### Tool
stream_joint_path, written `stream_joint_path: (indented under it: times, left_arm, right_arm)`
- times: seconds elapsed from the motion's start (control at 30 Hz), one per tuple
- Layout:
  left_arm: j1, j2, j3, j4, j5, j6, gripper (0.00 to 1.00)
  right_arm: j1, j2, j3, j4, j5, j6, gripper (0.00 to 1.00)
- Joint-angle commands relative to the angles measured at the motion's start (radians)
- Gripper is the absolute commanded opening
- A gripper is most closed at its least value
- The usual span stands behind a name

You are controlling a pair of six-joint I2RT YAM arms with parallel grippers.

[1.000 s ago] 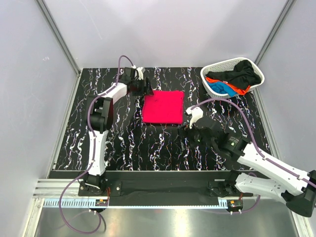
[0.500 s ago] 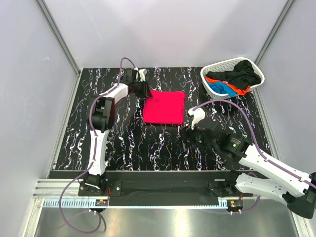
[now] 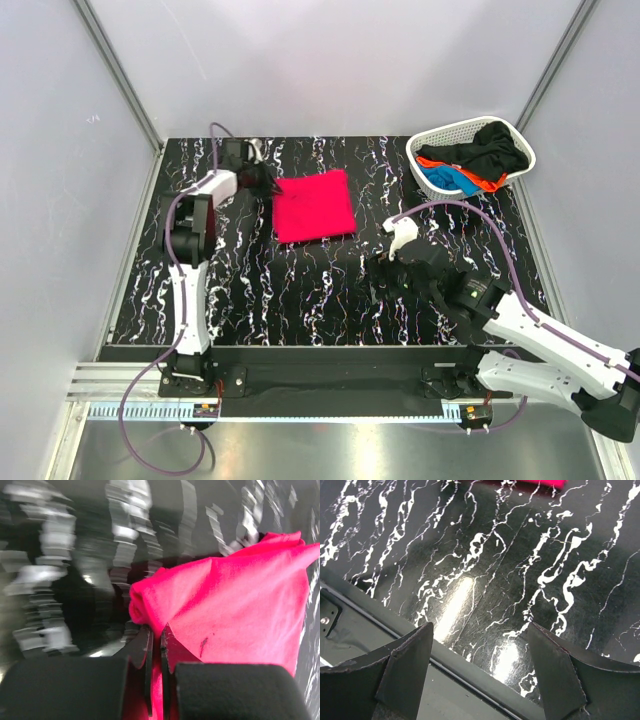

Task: Fold and stack the t-shirts
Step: Neatly place the folded tshirt to the corner

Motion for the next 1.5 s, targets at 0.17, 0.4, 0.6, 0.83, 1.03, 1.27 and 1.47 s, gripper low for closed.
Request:
stream_joint_path:
  times: [0.17, 0.4, 0.6, 0.83, 1.03, 1.27, 1.47]
  left_arm:
    - [0.097, -0.004, 0.163, -0.123, -0.13, 0.109, 0.0]
    - [0.143, -0.084, 0.136, -0.288, -0.341, 0.319, 0.0]
    - [0.186, -0.104, 0.173, -0.297, -0.559, 0.584, 0.0]
    - [0.264, -0.006, 0.364, -0.287, -0.659, 0.715, 0.0]
    - [0.321, 0.106, 0.503, -0.148, -0.606, 0.7, 0.0]
    - [0.342, 0.179, 0.533, 0.043, -0.492, 0.694, 0.0]
    - [0.344, 0.235, 0.571, 0.193, -0.461, 0.625, 0.0]
  right_arm:
    - [-0.004, 0.079, 0.062, 0.011, 0.058, -0.025, 0.84]
    - [-0.011, 0.18, 0.128, 0.039, 0.054, -0.094, 0.84]
    - [-0.047, 0.246, 0.148, 0.065, -0.005, -0.118, 0.84]
    - [-0.143, 0.289, 0.157, 0.062, -0.124, -0.154, 0.84]
    - [-0.195, 0.367, 0.216, 0.051, -0.21, -0.218, 0.83]
    - [-0.261, 0.435, 0.24, 0.036, -0.276, -0.24, 0.83]
    - [-0.278, 0.467, 0.249, 0.03, -0.285, -0.258, 0.82]
